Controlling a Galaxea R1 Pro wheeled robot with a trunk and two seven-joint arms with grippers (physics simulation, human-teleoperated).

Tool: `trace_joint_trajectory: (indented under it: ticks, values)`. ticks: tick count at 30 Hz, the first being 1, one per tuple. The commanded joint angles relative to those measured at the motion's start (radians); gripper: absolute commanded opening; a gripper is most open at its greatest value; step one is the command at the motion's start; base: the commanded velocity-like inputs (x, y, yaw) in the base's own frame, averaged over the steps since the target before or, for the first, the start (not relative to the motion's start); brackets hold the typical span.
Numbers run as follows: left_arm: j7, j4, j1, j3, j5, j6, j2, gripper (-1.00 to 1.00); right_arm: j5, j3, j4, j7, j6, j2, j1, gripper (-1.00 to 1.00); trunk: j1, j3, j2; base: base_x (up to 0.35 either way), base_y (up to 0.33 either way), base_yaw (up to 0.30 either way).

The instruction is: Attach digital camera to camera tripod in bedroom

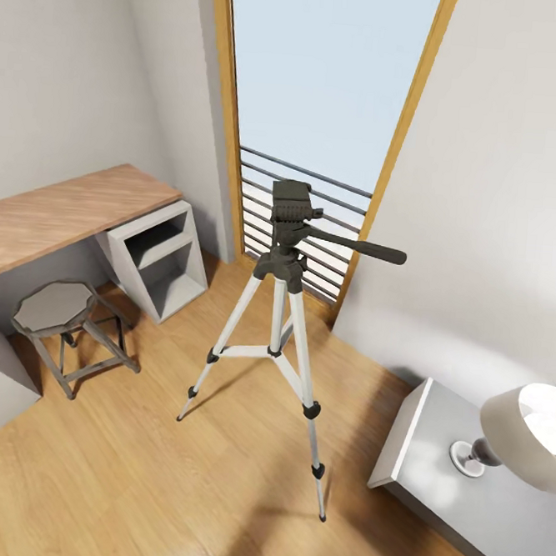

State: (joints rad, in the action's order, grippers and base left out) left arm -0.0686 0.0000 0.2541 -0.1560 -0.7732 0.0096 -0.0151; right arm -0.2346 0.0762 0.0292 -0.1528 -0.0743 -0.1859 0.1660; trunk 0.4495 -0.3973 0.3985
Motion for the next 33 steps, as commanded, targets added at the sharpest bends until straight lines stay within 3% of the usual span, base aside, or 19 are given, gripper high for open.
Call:
trace_joint_trajectory:
  ticks: [1,33]
  values:
    - [-0.004,0.0,0.001,-0.008,-0.005,0.001,0.0,-1.0,-0.008,0.008,0.003,-0.003,-0.005,0.001,0.001,1.0,0.0,-0.001,0.002,0.0,0.0,0.0]
    - [-0.004,0.0,0.001,-0.008,-0.005,0.001,-0.001,-1.0,-0.009,0.008,0.003,-0.005,-0.001,0.009,0.001,1.0,0.0,-0.001,0.002,0.0,0.0,0.0]
